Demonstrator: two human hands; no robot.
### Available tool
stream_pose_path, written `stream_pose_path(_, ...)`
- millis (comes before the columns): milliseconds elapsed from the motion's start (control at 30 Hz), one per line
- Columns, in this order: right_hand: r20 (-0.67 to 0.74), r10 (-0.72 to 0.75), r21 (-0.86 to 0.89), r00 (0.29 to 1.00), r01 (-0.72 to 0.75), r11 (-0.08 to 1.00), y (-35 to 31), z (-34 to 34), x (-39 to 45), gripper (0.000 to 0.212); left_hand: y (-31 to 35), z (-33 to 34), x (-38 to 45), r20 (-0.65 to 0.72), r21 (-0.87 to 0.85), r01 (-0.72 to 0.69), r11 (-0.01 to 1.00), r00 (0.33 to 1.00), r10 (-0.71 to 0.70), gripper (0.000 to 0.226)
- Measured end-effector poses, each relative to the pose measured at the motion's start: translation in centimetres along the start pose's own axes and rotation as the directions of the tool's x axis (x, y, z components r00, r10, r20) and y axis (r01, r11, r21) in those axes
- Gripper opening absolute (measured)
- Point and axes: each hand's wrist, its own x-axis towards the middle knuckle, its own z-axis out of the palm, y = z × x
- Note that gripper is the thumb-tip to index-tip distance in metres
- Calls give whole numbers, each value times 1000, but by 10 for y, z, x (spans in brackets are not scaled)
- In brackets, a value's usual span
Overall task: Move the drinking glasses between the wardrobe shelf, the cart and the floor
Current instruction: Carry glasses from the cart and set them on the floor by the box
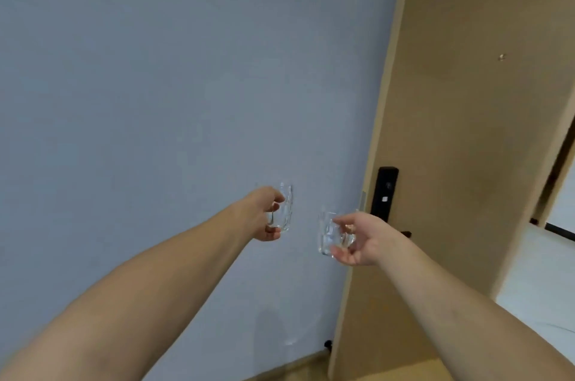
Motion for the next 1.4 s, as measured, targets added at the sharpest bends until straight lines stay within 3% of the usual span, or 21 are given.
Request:
stream_pose_path(300,279,7,-216,960,55,975,15,211,2,25,9,-208,-63,-287,-173,-28,985,958,-23,14)
stream_pose_path(633,532,113,-306,839,66,950,88,462,-11,26,-13,-442,-142,-530,-210,-83,974,847,-43,14)
stream_pose_path(1000,684,352,-499,640,57,865,191,699,-52,28,-74,-645,-248,-718,-367,-130,921,669,-192,15)
stream_pose_path(1400,696,593,-687,404,138,713,295,903,-98,28,-146,-800,-322,-847,-464,-281,840,418,-328,27)
